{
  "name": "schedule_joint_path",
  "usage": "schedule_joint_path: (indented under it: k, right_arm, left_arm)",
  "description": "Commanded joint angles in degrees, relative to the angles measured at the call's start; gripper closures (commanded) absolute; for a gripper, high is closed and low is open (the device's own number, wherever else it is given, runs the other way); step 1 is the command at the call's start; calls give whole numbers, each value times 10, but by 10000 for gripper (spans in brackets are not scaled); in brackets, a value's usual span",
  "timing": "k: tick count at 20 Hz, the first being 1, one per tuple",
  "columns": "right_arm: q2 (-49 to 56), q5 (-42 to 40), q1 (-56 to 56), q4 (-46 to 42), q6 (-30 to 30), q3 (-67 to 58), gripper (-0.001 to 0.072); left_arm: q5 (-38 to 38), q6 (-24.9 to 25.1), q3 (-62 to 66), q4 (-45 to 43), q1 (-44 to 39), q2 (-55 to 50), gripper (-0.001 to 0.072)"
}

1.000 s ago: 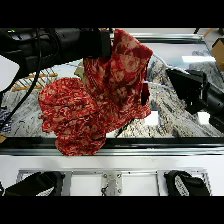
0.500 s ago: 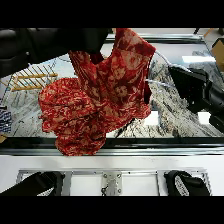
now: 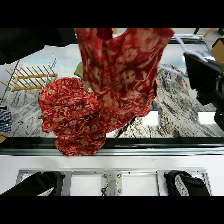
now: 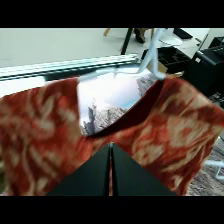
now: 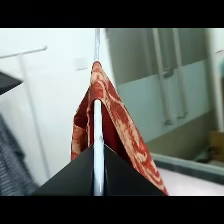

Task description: Fold the clothes and pants, and hang the long-sleeved shirts on hangers.

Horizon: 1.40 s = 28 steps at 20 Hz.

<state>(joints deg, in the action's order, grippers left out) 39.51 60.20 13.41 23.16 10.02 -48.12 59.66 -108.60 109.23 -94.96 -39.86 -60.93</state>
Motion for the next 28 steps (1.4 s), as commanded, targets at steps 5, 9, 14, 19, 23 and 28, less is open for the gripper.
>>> schedule_joint_path:
  k: [5, 9, 14, 19, 23, 28]
  right_arm:
    - [-16, -46, 225, -23, -19, -48, 706]
    - [-18, -104, 369, -129, 10, -114, 706]
    - [-13, -255, 474, -161, 5, -162, 706]
    - [9, -391, 516, -162, -31, -229, 707]
    - [47, -527, 519, -165, -71, -314, 706]
    - [84, -641, 519, -225, -88, -383, 706]
  left_arm:
    - [32, 28, 0, -16, 0, -8, 694]
    - [31, 39, 0, -16, 0, -31, 694]
    - [31, 58, 0, -15, 15, -56, 694]
    - [31, 58, 0, -14, 65, -64, 694]
    - [31, 59, 0, -14, 90, -64, 694]
    - [32, 66, 0, -14, 95, -64, 694]
